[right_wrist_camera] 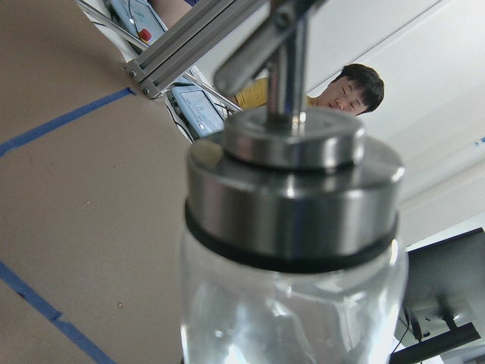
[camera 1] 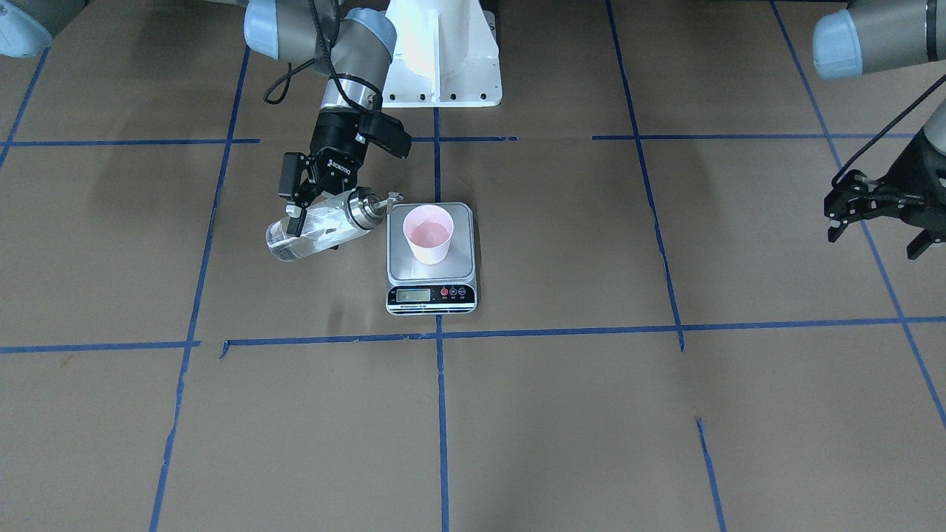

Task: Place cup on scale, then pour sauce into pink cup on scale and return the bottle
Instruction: 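Carry the glass bottle with the right gripper toward the pink cup, then tilt the glass bottle spout over the pink cup with the right gripper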

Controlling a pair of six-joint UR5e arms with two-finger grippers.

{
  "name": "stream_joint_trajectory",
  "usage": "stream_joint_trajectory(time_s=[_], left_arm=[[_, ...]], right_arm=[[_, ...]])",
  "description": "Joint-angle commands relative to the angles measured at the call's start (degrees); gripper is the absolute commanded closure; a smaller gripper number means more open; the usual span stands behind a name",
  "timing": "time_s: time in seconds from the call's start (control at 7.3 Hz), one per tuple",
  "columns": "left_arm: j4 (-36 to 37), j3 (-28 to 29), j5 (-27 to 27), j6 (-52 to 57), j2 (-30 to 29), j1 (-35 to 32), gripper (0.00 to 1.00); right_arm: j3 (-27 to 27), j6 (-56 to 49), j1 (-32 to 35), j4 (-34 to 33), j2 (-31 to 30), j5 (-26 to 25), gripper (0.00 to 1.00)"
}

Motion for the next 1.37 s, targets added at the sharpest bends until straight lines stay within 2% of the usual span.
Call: stream_joint_trajectory(time_s=[0.0, 0.41, 0.55, 0.82, 1.23], left_arm=[[-0.6, 0.1, -1.8, 0.0, 1.6, 0.1, 0.01], [-0.8, 0.1, -2.7, 0.0, 1.8, 0.1, 0.01], [-0.8, 0.1, -2.7, -0.1, 1.8, 0.1, 0.01], [-0.8, 0.2, -2.7, -0.1, 1.8, 0.1, 0.01], [-0.8, 0.1, -2.7, -0.1, 1.8, 0.2, 0.01]], right_arm=[[-1.7, -1.6, -1.8, -3.3, 0.7, -3.8, 1.00], [-2.0, -1.7, -2.0, -17.9, 4.6, -4.6, 1.00], [-2.1, -1.9, -2.1, -20.5, 4.8, -4.8, 1.00], [-2.1, -9.1, -2.1, -22.1, 5.0, -5.4, 1.00], [-2.1, -13.4, -2.0, -22.1, 4.9, -6.0, 1.00]])
